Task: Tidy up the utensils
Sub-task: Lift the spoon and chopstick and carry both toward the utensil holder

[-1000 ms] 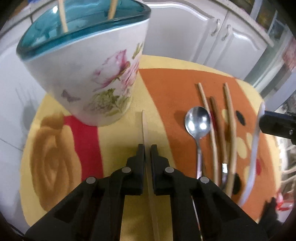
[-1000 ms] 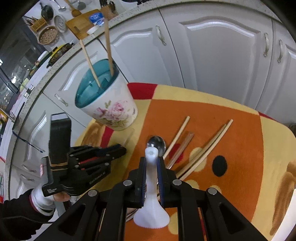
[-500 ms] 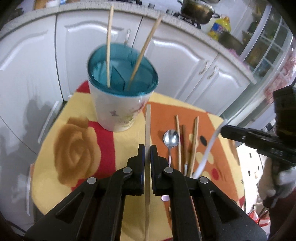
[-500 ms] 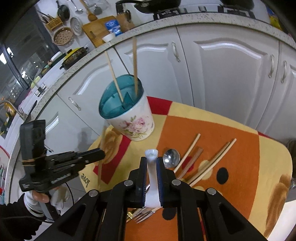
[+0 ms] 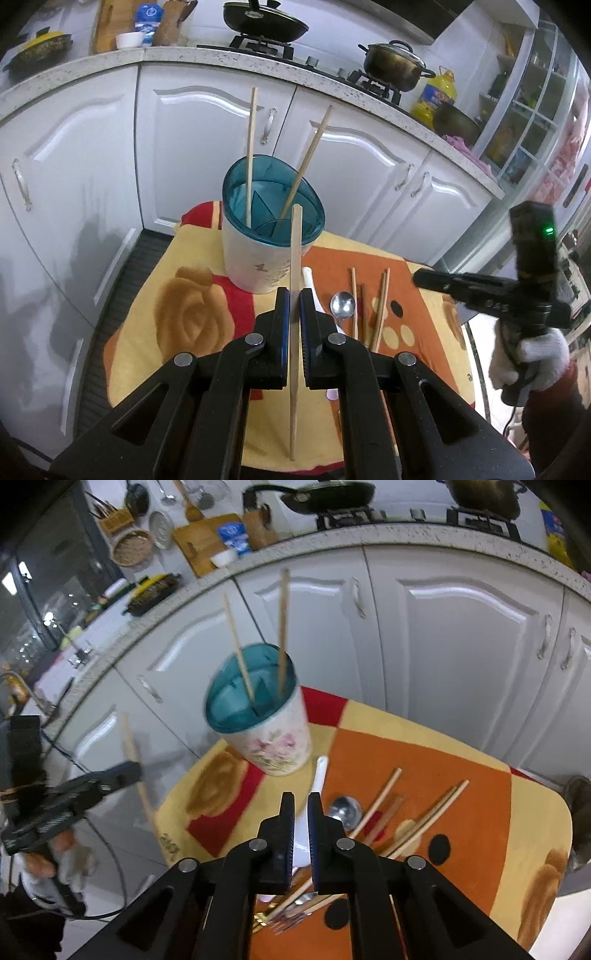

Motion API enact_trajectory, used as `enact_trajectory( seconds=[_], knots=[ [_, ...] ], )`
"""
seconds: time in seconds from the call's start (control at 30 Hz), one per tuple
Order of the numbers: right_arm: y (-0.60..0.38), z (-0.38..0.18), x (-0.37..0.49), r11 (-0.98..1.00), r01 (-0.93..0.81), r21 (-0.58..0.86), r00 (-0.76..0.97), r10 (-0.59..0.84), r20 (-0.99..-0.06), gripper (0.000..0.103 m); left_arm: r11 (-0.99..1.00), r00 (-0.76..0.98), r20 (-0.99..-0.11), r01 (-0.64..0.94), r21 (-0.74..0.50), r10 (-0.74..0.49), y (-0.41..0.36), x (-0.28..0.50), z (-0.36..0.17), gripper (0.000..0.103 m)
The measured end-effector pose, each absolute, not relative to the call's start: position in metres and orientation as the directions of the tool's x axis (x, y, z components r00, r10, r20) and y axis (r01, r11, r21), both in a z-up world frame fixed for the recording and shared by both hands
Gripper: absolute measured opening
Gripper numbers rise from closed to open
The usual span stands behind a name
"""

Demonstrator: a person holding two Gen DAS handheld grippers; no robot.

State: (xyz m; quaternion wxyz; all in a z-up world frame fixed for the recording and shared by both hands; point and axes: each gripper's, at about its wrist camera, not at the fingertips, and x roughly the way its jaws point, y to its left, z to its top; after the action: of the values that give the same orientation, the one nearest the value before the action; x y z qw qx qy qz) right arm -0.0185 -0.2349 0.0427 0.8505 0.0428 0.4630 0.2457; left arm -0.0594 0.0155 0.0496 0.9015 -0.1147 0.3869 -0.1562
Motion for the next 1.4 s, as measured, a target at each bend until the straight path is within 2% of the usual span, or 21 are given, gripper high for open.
enact_trajectory(
  seconds=[0.03, 0.1, 0.3, 0.43, 0.67, 0.7, 0.73, 0.8, 0.93, 1.4],
  knots=[
    [-0.234, 0.038, -0.016, 0.875, -0.376, 0.303, 0.437, 0.456, -0.775, 0.019, 0.924, 0.651, -0.662, 0.192, -0.330, -0.372, 0.016, -0.059, 0.049, 0.004],
    [-0.227, 0.025, -0.007, 0.878, -0.372, 0.302, 0.406, 0.446, -0.797, 0.026, 0.923, 0.650, -0.662, 0.189, -0.334, -0.373, 0.016, -0.059, 0.048, 0.004],
    [-0.199, -0.016, 0.035, 0.897, -0.355, 0.264, 0.364, 0.393, -0.845, 0.026, 0.922, 0.656, -0.659, 0.168, -0.349, -0.369, 0.020, -0.056, 0.048, 0.004],
    [-0.191, -0.042, 0.067, 0.903, -0.318, 0.290, 0.333, 0.393, -0.857, 0.026, 0.924, 0.663, -0.657, 0.154, -0.350, -0.359, 0.025, -0.056, 0.049, 0.004],
    [-0.183, -0.077, 0.096, 0.889, -0.352, 0.293, 0.288, 0.401, -0.870, 0.026, 0.929, 0.663, -0.664, 0.135, -0.346, -0.344, 0.029, -0.054, 0.047, 0.004],
    [-0.184, -0.081, 0.098, 0.886, -0.350, 0.303, 0.284, 0.409, -0.867, 0.024, 0.929, 0.662, -0.666, 0.135, -0.345, -0.344, 0.029, -0.053, 0.047, 0.004],
    [-0.185, -0.082, 0.097, 0.884, -0.350, 0.310, 0.291, 0.417, -0.861, 0.017, 0.929, 0.660, -0.668, 0.135, -0.345, -0.344, 0.029, -0.052, 0.046, 0.004],
    [-0.189, -0.082, 0.097, 0.873, -0.346, 0.343, 0.279, 0.445, -0.851, 0.014, 0.929, 0.657, -0.671, 0.135, -0.345, -0.345, 0.027, -0.051, 0.044, 0.004],
    [-0.196, -0.071, 0.086, 0.861, -0.347, 0.372, 0.284, 0.475, -0.833, 0.010, 0.927, 0.662, -0.663, 0.142, -0.347, -0.349, 0.025, -0.052, 0.047, 0.004],
    [-0.225, 0.036, 0.007, 0.808, -0.444, 0.387, 0.441, 0.573, -0.691, 0.006, 0.925, 0.722, -0.598, 0.161, -0.344, -0.348, 0.036, -0.061, 0.084, 0.004]
  ],
)
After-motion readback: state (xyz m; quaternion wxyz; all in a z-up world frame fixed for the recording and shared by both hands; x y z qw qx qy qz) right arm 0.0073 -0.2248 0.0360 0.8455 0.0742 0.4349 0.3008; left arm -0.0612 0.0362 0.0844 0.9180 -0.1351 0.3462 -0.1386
